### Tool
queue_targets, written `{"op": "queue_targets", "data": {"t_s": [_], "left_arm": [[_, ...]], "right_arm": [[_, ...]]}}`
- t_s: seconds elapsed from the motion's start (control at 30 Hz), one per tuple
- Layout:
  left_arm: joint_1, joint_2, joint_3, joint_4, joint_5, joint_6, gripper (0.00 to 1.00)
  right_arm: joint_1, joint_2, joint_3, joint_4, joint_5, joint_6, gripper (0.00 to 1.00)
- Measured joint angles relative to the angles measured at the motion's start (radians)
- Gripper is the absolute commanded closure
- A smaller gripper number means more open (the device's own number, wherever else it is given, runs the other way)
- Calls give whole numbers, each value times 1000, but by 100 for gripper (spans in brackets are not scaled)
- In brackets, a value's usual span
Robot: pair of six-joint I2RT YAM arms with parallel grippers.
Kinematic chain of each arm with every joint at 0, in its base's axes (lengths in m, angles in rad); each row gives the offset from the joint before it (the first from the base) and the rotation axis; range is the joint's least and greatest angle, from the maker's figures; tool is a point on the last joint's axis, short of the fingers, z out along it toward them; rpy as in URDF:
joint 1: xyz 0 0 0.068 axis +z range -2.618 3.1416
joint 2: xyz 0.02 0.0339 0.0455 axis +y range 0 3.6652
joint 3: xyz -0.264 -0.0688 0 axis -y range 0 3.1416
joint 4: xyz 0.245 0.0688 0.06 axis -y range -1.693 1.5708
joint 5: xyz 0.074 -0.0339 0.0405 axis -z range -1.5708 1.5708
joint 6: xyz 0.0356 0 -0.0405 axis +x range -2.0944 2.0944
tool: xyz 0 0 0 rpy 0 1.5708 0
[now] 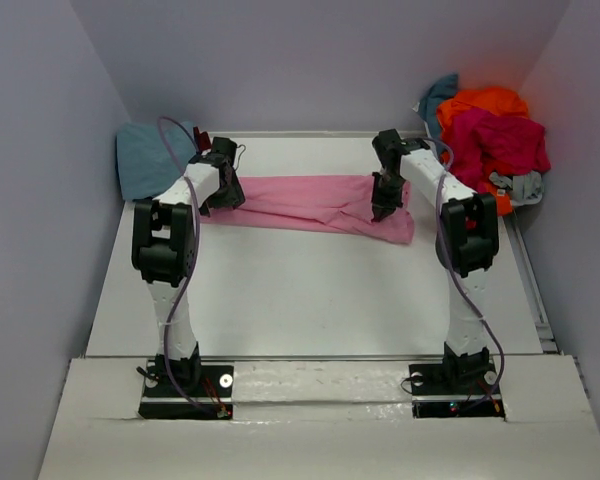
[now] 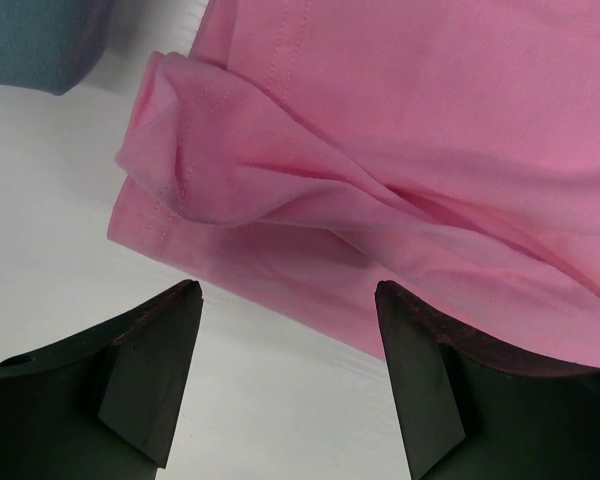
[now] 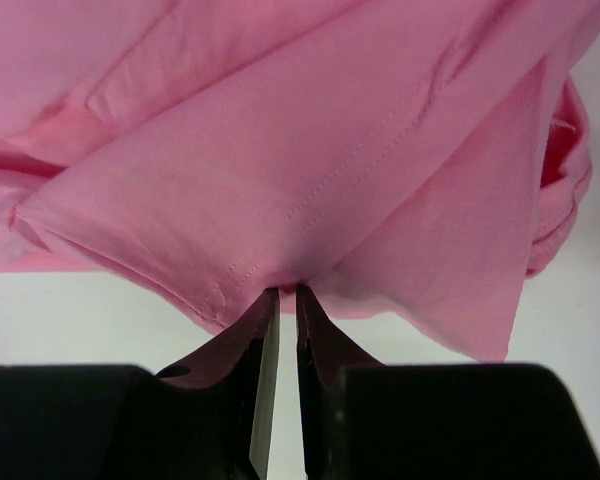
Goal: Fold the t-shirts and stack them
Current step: Fold the tshirt
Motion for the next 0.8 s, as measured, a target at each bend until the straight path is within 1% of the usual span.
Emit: {"op": "queue_targets", "data": {"t_s": [0.4, 0.57, 0.67, 0.77, 0.8], "left_arm": [[0, 14, 14, -20, -4, 8, 18], [0, 14, 14, -28, -6, 13, 18], [0, 14, 14, -29, -7, 15, 18], [0, 14, 14, -29, -7, 15, 18], [0, 14, 14, -29, -7, 15, 18]], "right_arm": [[0, 156, 241, -11, -3, -5, 81], [0, 204, 351, -35, -3, -4, 79], [0, 199, 357, -47, -2, -3, 77], [0, 166, 316, -52, 5, -3, 73], [0, 154, 301, -53, 5, -5, 69]]}}
